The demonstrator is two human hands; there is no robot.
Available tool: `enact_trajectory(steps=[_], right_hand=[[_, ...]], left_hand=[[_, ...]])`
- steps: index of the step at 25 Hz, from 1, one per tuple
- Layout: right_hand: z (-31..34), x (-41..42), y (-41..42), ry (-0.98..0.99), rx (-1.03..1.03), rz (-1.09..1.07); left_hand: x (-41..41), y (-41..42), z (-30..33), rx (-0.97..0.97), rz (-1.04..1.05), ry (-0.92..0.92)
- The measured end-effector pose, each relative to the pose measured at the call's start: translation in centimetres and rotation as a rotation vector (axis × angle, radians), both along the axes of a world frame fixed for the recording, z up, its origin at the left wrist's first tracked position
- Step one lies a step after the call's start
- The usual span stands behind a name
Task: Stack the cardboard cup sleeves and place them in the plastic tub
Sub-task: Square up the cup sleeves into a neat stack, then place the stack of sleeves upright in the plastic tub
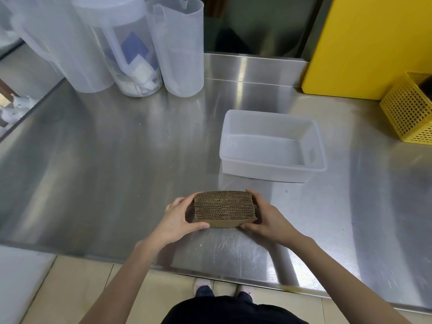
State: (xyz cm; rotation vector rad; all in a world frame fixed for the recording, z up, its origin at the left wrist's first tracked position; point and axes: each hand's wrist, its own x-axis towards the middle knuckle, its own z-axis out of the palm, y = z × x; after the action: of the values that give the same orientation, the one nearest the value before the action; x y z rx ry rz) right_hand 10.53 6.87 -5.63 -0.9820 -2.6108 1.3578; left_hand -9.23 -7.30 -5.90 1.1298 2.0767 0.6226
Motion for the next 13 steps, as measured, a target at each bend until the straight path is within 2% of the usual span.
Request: enact_trajectory(steps=[9, 13], right_hand=[[0.5, 0.2, -0.1, 0.035, 0.007, 0.001], [0.9, 0.0, 0.1, 0.064, -0.013, 0.011]], left_hand=[[-0.2, 0.2, 0.4, -0.045, -0.003, 0.001], [-0.3, 0.3, 1.8, 0.029, -0.028, -0.037]])
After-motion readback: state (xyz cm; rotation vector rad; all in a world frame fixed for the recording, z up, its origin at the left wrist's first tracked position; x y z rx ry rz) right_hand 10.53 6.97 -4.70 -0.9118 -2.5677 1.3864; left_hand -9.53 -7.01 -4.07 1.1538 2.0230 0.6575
